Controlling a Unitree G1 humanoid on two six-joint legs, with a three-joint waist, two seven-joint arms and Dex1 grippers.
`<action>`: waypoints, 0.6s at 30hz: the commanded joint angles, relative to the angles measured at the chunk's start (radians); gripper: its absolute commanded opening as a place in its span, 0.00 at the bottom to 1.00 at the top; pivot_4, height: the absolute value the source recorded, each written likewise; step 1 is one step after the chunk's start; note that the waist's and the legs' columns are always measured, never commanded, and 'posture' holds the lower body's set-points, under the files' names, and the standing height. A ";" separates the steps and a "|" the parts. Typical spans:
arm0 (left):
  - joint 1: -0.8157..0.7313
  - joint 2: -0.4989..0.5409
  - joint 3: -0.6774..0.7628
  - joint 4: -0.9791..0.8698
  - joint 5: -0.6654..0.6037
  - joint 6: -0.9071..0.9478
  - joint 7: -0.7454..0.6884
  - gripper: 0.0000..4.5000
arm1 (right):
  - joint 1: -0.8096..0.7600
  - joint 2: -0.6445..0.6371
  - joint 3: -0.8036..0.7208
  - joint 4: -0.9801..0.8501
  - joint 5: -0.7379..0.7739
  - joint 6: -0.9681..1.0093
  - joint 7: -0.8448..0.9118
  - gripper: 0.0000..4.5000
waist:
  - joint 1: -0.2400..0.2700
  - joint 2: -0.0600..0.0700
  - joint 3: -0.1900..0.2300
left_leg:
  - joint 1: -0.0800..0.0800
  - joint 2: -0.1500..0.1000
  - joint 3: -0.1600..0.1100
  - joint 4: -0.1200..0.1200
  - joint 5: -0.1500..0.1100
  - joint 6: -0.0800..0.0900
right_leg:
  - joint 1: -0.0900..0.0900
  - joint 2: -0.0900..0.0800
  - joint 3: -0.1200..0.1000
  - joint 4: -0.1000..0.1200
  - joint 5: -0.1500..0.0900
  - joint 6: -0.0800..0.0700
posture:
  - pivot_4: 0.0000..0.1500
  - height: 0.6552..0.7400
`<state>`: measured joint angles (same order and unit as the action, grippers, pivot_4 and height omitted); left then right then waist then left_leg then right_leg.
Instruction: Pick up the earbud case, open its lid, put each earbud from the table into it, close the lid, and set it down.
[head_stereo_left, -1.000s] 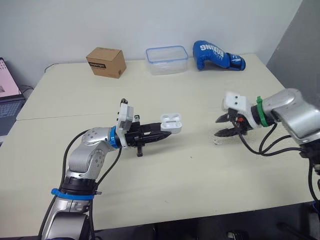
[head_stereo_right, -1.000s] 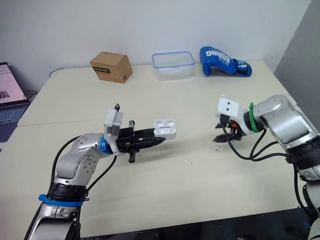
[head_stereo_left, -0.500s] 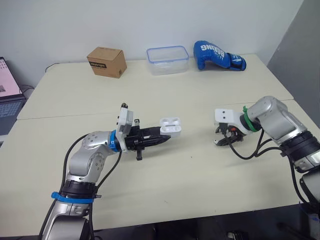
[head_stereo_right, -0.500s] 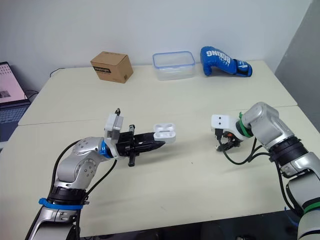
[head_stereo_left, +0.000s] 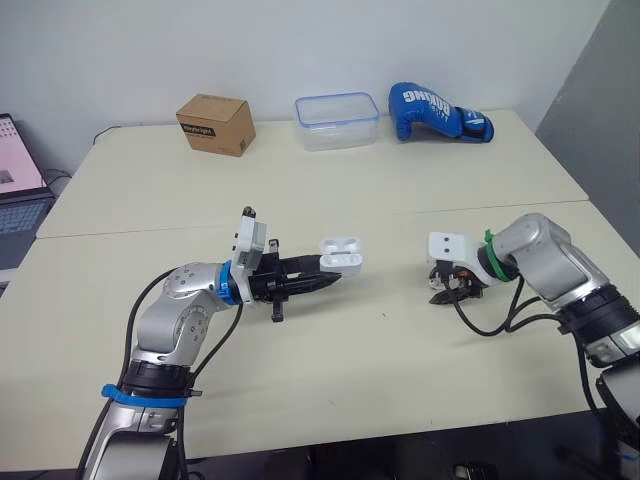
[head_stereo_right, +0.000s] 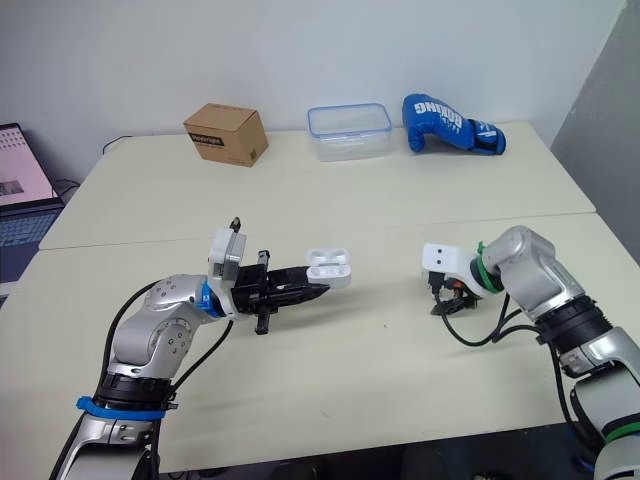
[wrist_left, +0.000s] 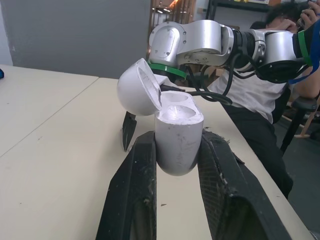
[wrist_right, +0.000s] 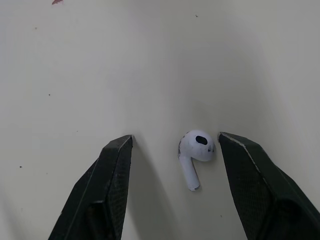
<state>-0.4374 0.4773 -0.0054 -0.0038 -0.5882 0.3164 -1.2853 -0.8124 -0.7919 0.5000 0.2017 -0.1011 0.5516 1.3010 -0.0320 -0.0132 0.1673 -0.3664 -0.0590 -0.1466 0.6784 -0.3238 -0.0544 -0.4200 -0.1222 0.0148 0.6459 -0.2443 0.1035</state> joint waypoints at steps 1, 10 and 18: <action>-0.015 0.003 0.001 -0.013 -0.002 -0.022 -0.012 0.18 | -0.001 0.009 -0.018 0.002 -0.024 0.009 -0.025 0.59 | -0.001 0.000 0.000 | 0.000 0.000 0.000 0.000 0.000 0.000 | 0.000 0.000 0.000 0.000 0.000 0.000 | 1.00 0.89; -0.009 0.003 -0.001 -0.016 0.002 -0.024 -0.014 0.18 | -0.002 0.005 -0.021 0.002 -0.032 0.007 -0.021 0.09 | 0.000 0.000 0.000 | 0.000 0.000 0.000 0.000 0.000 0.000 | 0.000 0.000 0.000 0.000 0.000 0.000 | 1.00 0.89; -0.009 0.006 -0.005 -0.026 0.000 -0.017 -0.010 0.18 | -0.005 -0.018 -0.020 -0.015 -0.024 0.004 0.014 0.09 | 0.000 0.000 0.000 | 0.000 0.000 0.000 0.000 0.000 0.000 | 0.000 0.000 0.000 0.000 0.000 0.000 | 1.00 0.89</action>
<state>-0.4387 0.4773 -0.0131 -0.0020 -0.5831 0.3037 -1.2970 -0.8121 -0.7804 0.4926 0.2014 -0.1061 0.5556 1.2952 -0.0321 -0.0132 0.1673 -0.3661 -0.0591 -0.1466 0.6784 -0.3238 -0.0544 -0.4198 -0.1222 0.0149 0.6458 -0.2442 0.1035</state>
